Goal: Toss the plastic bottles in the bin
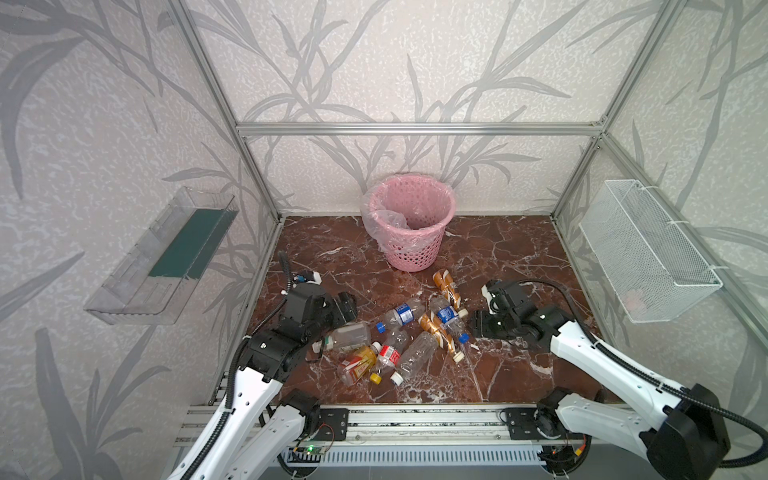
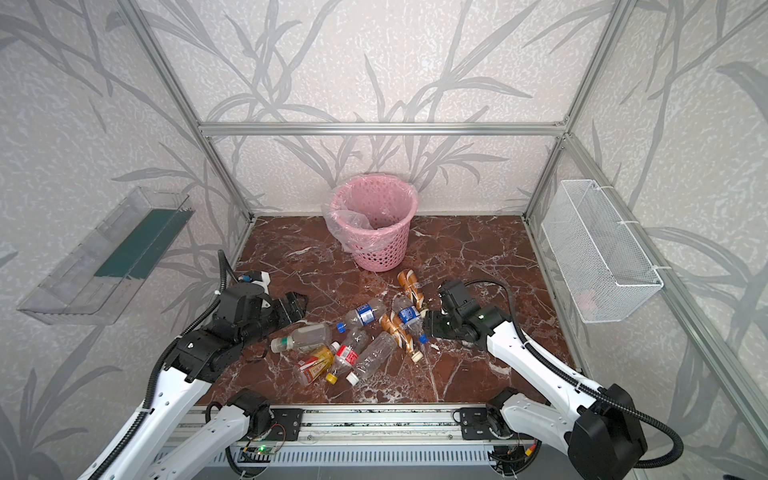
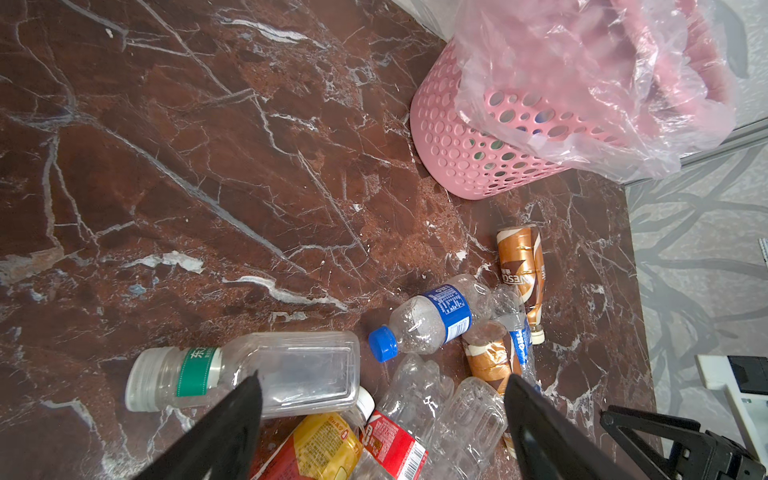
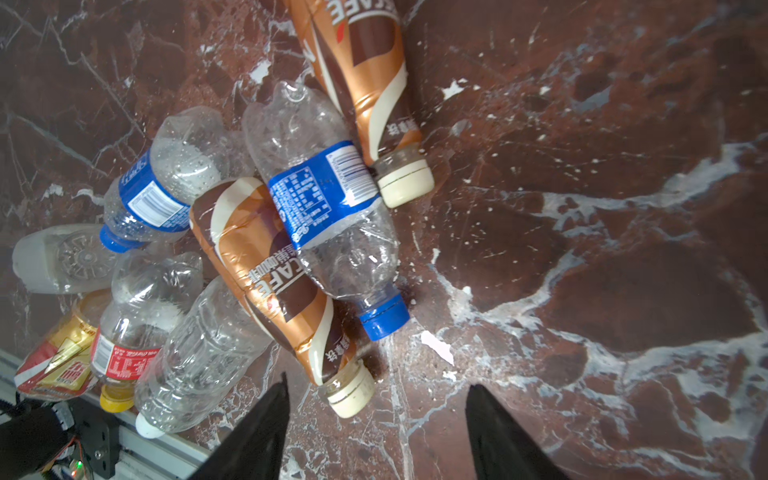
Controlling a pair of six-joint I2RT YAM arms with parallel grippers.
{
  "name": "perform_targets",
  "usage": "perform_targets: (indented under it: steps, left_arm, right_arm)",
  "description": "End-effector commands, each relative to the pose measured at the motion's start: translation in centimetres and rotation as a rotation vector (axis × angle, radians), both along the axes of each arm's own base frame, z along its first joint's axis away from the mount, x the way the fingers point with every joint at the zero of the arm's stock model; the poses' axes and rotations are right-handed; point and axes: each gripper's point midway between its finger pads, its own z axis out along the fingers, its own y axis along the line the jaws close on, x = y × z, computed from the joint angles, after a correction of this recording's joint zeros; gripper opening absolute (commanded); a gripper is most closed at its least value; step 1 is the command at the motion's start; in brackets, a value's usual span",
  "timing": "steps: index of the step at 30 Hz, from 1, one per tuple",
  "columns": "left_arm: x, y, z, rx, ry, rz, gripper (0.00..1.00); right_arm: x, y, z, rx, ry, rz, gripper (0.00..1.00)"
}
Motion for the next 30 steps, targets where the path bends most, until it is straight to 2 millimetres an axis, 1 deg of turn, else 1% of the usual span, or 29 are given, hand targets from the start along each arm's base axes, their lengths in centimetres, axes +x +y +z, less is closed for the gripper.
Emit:
perform_targets:
  steps: [1,4,8,13,16,20,23,25,29,30]
  left_arm:
    - [0.0,0.1,-0.6,-0.016,0.005,0.018,0.9]
    - [-0.1,0.2,-1.1,-0.016,0.018,0.019,0.9]
    - [-0.3,0.2,-1.6,-0.016,0.029,0.02,0.89]
    - [-0.3,0.2,-2.0,-0.018,0.035,0.024,0.89]
    - [-0.3,0.3,-2.0,-0.02,0.036,0.028,0.89]
    - [-0.2,0.3,-2.1,-0.027,0.033,0.04,0.89]
    - [-0.2,0.4,-2.2,-0.033,0.03,0.045,0.89]
    - [-0.3,0.4,-2.2,-0.035,0.03,0.047,0.89]
    - [-0.5,0.4,-2.3,-0.039,0.033,0.045,0.89]
    - [-0.6,0.4,-2.3,-0.039,0.032,0.045,0.89]
  right_arm:
    - [-0.6,2.4,-0.2,0.06,-0.002,0.1,0.67]
    - [-0.9,3.4,-0.4,0.052,-0.008,0.137,0.67]
    - [-0.8,3.6,-0.8,0.035,0.01,0.125,0.67]
    - [-0.6,3.9,-0.7,0.042,0.031,0.092,0.67]
    - [-1.5,2.8,-0.6,0.018,0.115,-0.058,0.69]
    - [-2.6,4.2,0.7,0.163,0.1,-0.204,0.71]
    - [-3.3,5.0,1.3,0.21,0.082,-0.275,0.71]
    - [-3.8,5.2,1.2,0.213,0.071,-0.323,0.72]
    - [-4.4,6.9,0.2,0.283,0.089,-0.38,0.73]
    - [-5.0,7.4,-0.1,0.279,0.105,-0.383,0.73]
